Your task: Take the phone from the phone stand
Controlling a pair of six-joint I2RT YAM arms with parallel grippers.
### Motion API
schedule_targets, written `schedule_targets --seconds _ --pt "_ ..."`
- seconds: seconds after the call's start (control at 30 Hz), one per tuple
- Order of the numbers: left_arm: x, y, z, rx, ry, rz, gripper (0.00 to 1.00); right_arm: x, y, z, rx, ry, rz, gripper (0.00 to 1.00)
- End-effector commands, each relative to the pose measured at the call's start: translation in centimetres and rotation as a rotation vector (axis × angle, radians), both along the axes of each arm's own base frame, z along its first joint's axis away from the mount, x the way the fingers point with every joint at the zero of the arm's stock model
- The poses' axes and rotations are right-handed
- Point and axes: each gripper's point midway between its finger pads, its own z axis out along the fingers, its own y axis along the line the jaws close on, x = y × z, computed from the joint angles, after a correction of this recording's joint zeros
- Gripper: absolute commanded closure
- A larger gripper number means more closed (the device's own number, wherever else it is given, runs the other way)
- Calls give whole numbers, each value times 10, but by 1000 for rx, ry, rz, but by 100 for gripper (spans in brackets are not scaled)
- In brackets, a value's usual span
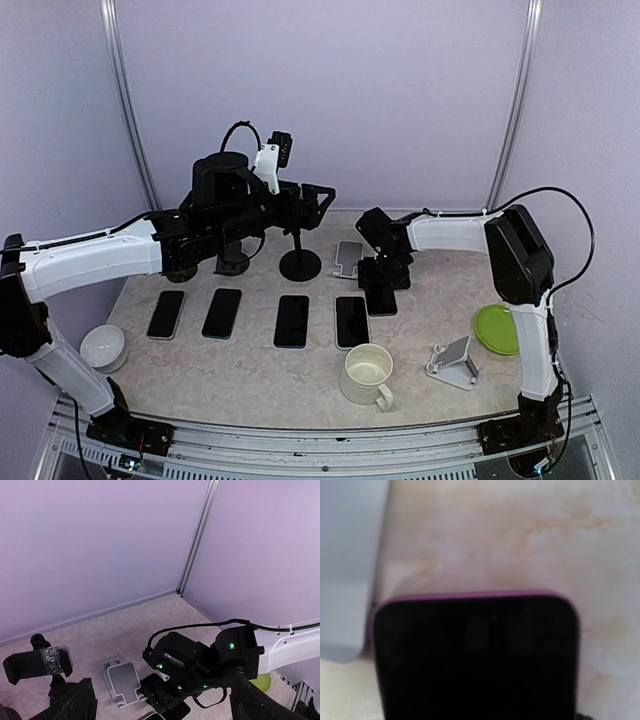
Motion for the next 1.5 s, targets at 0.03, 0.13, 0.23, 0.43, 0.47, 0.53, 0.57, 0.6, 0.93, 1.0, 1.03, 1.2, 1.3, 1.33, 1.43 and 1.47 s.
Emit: schedule_targets --seconds 0.03,0.13,0.23,0.43,0.47,0.53,0.57,0.6,0.93,1.0,1.03,1.2,1.3,1.33,1.43,1.47 --pt "-2 7 10 -5 -22 -2 10 -33 -29 -32 -110 97 -39 23" --pt "-2 5 10 -6 -24 -7 10 -46 -43 -33 -133 109 -52 26" --pt "-1 4 10 -9 -21 -9 11 -59 -53 -33 -132 124 -63 31" --pt "-1 4 8 -9 -16 -8 11 -88 -69 -31 -91 154 -65 34" --pt "-1 3 8 -10 -15 -8 11 -93 -70 -32 -84 164 -63 34" --pt "-1 4 9 -13 -14 -8 11 -102 -73 -29 -65 174 -71 34" --pt "-1 3 8 -14 -13 -9 11 -108 -75 -29 -59 181 -77 34" --pt "-1 4 9 -19 -11 -9 11 -112 -77 -27 -51 184 -84 34" --pt "-2 -4 2 -30 15 -27 11 -107 -75 14 14 79 -77 17" --pt "-3 -7 2 -27 15 -31 11 -97 -69 34 34 38 -65 12" --pt "-3 -7 2 -25 16 -31 11 -94 -67 44 45 21 -62 10" --pt "-6 -8 -2 -6 20 -30 10 -101 -67 90 111 -24 -58 6" --pt "-8 -7 -2 -6 16 -29 9 -119 -75 107 150 -32 -67 4" --pt "-8 -8 -2 -6 14 -31 9 -125 -79 112 163 -34 -78 4" --pt "-13 -12 2 5 -9 -45 7 -147 -94 124 195 -42 -113 4" --pt "-14 -14 1 16 -19 -48 7 -154 -99 127 206 -42 -131 4"
